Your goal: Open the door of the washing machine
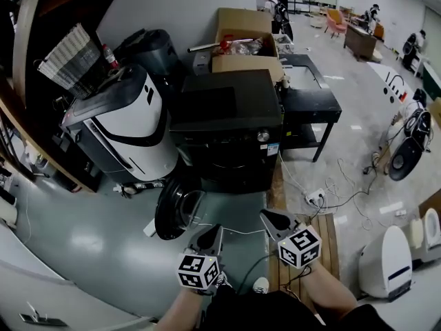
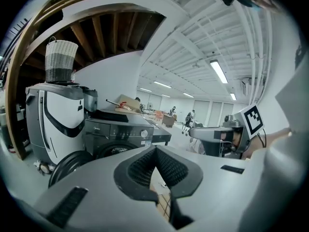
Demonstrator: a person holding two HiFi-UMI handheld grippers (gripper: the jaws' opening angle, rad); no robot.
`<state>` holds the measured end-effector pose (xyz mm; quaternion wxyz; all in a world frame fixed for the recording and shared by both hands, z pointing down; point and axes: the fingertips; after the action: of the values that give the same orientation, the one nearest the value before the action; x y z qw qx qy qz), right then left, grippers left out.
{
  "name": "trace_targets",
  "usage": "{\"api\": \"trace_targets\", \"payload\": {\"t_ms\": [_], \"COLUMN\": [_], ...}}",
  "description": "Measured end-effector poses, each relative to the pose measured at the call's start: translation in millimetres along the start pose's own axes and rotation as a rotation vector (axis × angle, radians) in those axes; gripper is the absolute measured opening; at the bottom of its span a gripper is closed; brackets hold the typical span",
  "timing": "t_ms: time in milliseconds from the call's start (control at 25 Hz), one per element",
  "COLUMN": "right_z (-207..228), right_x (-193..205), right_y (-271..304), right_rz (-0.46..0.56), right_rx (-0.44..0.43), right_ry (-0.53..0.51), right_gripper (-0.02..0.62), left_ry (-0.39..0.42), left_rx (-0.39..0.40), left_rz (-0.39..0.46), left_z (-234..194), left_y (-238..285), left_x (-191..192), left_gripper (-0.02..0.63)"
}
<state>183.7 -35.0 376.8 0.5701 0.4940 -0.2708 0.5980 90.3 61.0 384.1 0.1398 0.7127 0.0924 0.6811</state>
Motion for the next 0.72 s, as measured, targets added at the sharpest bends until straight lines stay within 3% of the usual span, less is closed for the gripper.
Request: {"api": "trace_targets", "payload": {"t_ms": [720], "right_z": [-19], "right_x": [22], "right_y": [-21], "right_rz": [-0.008], "right_rx": [-0.003], "right_ry": [0.017], "right_gripper": [0.017], "left_ry": [-0.024], "left_rx": [-0.032], "left_rz": [0.012], "left_z": [9], "left_y": [-29], "left_x": [10], "left_gripper": [0.018]}}
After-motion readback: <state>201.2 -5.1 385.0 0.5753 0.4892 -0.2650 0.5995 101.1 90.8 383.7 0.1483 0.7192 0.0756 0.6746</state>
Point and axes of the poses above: the fingertips, and each gripper's own axes: y forward along the fingers, z to its right, x out of its underside, and after that the axes turned 11 degrees about y, right-handed
